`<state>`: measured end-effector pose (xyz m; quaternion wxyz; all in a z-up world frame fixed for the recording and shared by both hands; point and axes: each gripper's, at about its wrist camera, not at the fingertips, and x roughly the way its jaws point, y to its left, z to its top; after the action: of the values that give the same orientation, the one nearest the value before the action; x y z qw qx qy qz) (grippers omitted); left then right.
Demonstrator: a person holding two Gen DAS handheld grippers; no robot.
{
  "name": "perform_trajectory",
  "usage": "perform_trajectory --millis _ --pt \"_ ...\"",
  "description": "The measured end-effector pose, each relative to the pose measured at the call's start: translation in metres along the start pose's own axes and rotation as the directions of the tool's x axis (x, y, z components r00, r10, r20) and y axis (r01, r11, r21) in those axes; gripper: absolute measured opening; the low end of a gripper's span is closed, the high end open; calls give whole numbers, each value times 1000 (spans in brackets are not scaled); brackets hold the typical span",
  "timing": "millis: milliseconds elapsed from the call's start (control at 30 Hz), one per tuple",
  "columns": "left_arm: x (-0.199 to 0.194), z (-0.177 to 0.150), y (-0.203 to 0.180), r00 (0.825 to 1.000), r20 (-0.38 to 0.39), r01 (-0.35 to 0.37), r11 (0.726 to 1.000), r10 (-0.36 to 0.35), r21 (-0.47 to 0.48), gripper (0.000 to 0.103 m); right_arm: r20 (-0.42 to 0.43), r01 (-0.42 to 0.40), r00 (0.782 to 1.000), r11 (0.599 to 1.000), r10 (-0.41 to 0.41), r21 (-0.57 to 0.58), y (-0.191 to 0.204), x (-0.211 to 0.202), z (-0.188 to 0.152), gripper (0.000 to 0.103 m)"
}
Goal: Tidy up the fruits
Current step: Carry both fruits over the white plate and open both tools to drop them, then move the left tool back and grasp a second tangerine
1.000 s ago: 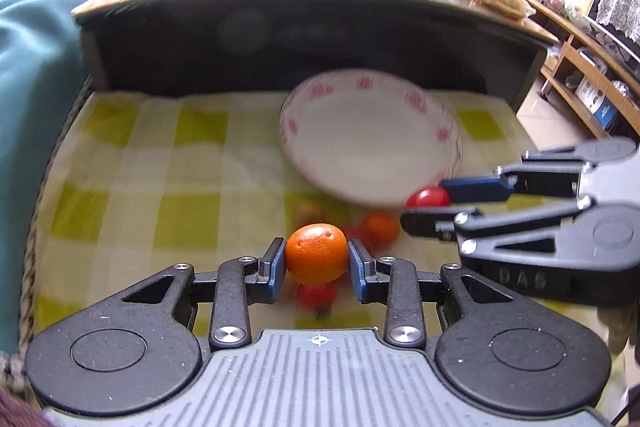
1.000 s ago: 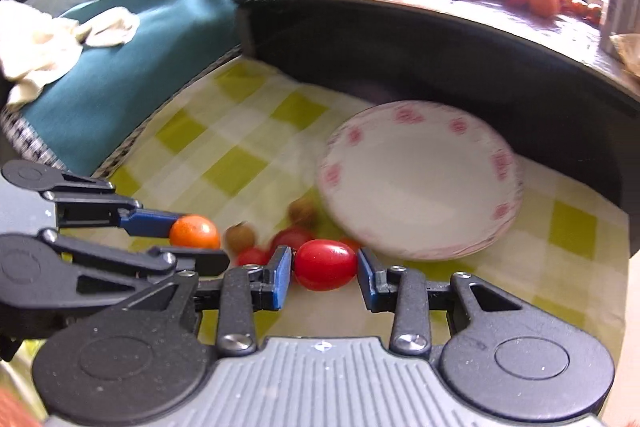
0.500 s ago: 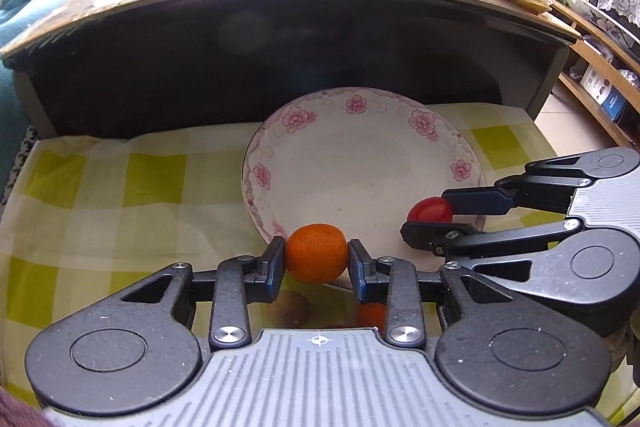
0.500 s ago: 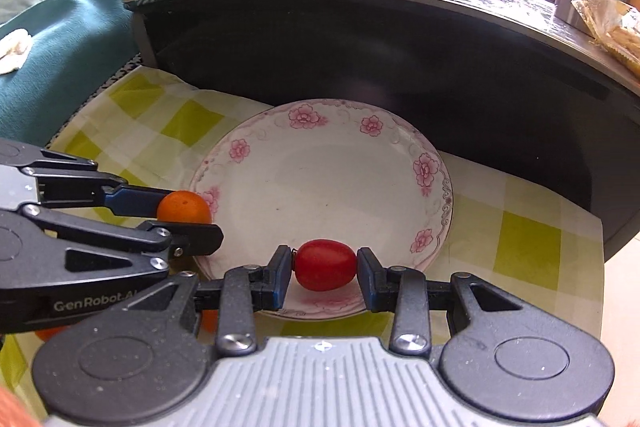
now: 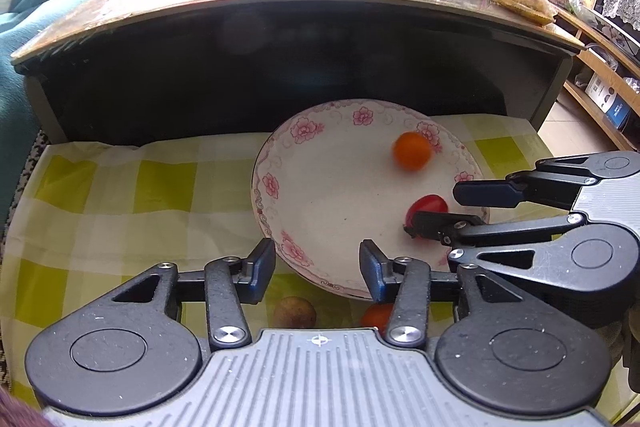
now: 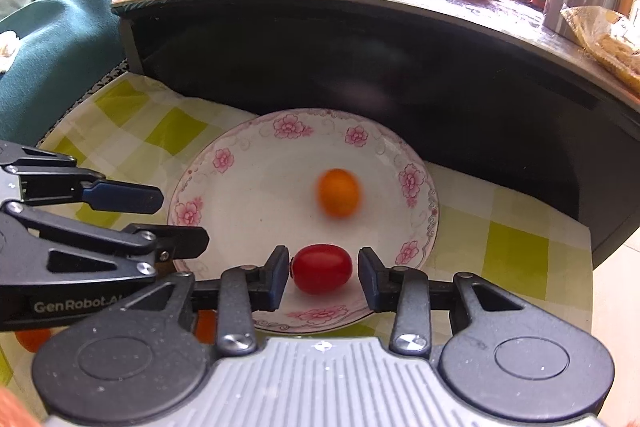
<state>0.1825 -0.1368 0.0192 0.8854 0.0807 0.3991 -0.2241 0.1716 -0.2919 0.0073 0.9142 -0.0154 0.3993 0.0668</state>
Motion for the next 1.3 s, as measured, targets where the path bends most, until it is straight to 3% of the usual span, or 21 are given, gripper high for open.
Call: perform_trajectory --millis 67,367,833,1300 --pt "-2 0 1 1000 6 3 1000 -3 2 63 18 5 1000 1000 -5 13 -3 -5 1 43" --pt "-14 -4 5 1000 8 -2 1000 2 -3 65 46 17 999 999 -19 38 -8 -15 5 47" --pt "-40 -27 19 1000 -12 -1 1000 1 -6 68 46 -86 995 996 86 -12 23 -40 -12 47" --pt "-70 -84 44 994 -105 -48 997 42 -52 70 -45 -225 974 968 221 -113 80 -46 -37 47"
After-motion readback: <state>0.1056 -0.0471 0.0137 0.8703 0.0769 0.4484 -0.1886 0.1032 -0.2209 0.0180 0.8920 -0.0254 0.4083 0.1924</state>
